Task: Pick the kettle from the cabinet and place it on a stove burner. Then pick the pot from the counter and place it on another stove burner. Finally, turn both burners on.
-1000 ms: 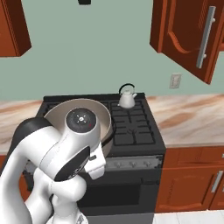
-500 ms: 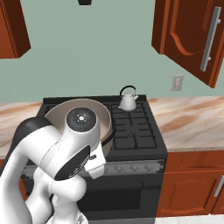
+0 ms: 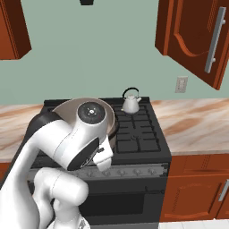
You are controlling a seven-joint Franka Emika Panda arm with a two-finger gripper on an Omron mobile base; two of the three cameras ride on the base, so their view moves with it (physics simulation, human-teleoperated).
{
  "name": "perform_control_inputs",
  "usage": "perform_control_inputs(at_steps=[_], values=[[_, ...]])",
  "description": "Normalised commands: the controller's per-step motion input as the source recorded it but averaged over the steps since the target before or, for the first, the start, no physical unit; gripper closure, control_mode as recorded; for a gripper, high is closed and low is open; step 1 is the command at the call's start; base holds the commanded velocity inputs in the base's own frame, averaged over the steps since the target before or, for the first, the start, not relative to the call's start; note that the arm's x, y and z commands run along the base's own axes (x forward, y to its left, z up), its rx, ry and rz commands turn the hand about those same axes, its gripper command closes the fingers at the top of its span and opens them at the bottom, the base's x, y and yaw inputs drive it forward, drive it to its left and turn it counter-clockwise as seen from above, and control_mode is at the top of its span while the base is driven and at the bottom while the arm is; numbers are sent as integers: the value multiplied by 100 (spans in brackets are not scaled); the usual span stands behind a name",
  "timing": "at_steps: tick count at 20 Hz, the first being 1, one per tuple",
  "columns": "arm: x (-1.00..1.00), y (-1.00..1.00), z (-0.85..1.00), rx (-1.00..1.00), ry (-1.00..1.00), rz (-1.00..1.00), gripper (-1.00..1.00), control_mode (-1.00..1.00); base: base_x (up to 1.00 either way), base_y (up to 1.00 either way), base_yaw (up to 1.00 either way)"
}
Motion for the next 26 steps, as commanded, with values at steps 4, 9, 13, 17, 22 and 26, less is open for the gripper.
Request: perform_control_inputs(at_steps=[4, 9, 13, 17, 22, 26], values=[[48, -6, 0, 2, 0, 6, 100, -100, 0, 0, 0], [41, -6, 0, 0, 0, 4, 100, -100, 0, 0, 0], [45, -2, 0, 0, 0, 1, 100, -100, 0, 0, 0], [46, -11, 0, 0, 0, 0, 100, -100, 0, 0, 0], [32, -20, -2, 0, 1, 0, 100, -100, 0, 0, 0], [19, -22, -8, 0, 0, -4, 100, -100, 0, 0, 0]])
